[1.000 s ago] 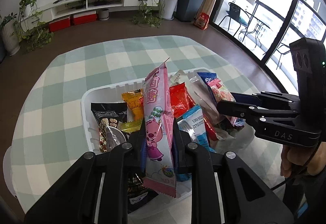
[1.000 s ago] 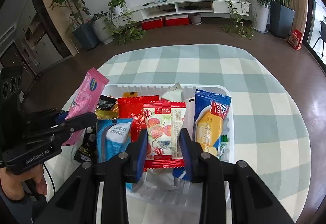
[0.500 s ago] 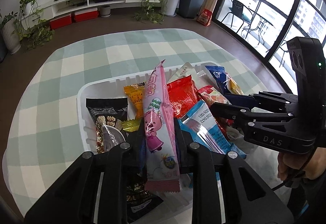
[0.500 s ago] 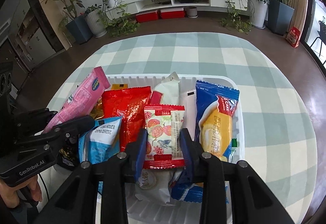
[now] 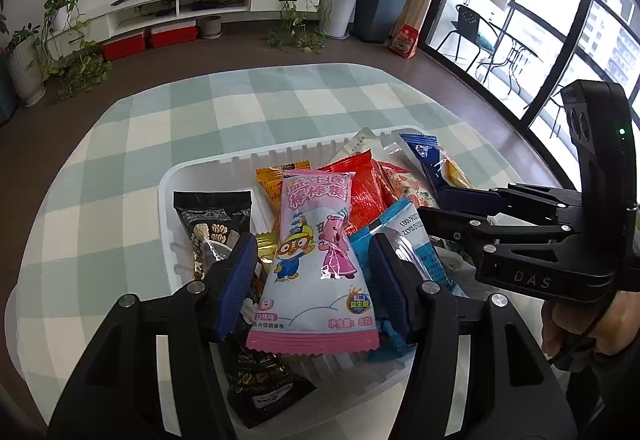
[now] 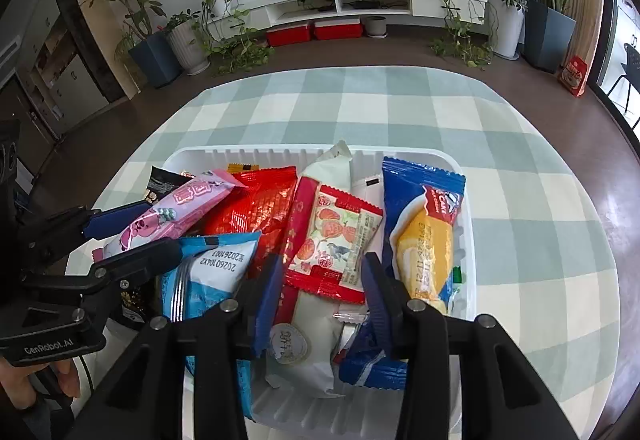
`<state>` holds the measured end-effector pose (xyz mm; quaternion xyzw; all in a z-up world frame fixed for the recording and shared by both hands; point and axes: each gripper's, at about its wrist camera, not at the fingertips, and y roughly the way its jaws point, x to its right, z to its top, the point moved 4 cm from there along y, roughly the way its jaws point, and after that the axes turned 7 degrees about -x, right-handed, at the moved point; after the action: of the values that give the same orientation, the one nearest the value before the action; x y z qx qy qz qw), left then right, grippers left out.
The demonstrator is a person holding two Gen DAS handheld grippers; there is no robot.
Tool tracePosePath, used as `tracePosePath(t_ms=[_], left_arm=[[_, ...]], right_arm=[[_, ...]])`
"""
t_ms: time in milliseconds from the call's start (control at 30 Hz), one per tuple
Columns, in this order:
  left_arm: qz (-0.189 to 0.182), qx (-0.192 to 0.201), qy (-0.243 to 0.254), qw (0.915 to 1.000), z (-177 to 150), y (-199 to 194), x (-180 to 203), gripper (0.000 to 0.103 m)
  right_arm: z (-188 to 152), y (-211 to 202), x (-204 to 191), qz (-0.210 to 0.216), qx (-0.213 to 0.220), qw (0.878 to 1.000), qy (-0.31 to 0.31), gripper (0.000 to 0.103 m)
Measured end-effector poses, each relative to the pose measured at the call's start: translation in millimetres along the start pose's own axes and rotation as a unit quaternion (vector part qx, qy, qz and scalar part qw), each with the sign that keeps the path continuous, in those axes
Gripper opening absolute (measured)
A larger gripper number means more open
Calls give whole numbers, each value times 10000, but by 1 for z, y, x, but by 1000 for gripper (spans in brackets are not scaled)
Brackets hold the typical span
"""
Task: Organize snacks
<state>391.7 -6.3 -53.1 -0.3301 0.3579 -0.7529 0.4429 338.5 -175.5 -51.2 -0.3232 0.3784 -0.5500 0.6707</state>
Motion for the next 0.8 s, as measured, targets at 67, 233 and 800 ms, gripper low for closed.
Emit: tracePosePath(t_ms=[67, 233, 800], left_arm=[[-21, 36, 21, 10000, -1, -3, 2, 56], [-54, 84, 38, 9999, -3, -8, 5, 59], [256, 826, -210, 9960, -33, -79, 19, 97]], right_arm=[[0, -2, 0, -1, 12, 10000, -2, 45], [-2, -7, 1, 3, 73, 10000, 27, 48], [-20, -70, 0, -45, 828, 9962, 262, 80]])
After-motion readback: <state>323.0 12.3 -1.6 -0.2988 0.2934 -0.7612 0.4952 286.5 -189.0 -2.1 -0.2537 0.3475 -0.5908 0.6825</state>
